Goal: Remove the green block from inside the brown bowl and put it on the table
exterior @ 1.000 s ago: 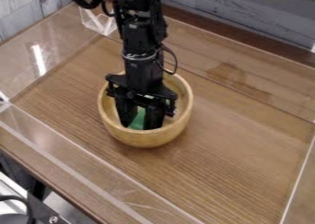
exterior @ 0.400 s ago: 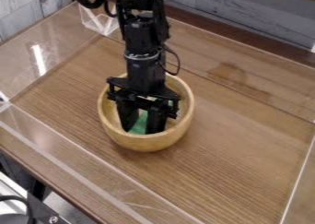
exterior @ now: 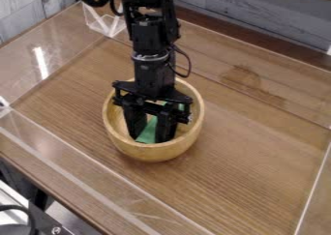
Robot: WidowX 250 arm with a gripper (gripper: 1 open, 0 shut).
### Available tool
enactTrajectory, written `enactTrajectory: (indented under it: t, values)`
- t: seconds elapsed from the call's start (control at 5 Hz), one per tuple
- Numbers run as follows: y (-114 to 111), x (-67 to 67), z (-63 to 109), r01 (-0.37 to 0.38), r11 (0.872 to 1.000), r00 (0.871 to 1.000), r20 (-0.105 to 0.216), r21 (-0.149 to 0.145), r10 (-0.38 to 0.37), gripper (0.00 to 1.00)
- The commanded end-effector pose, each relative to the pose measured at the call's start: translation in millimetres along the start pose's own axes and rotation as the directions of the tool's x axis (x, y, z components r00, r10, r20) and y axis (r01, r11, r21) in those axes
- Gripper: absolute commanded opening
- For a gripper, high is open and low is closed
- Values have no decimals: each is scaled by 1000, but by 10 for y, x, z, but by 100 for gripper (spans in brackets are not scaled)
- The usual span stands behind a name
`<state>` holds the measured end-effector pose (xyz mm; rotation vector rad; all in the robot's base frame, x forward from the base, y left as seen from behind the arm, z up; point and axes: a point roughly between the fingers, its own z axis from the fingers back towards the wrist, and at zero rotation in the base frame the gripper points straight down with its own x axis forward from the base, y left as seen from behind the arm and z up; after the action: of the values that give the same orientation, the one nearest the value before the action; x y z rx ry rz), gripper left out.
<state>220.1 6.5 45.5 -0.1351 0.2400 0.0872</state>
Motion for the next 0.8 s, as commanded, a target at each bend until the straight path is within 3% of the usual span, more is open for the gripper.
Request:
enactTrajectory:
  t: [0.0,0.6]
  values:
    - [-97,56,218,22,1000,997,73,-4,-22,0]
    - [-282,19,273,42,999,997,71,-23,-40,0]
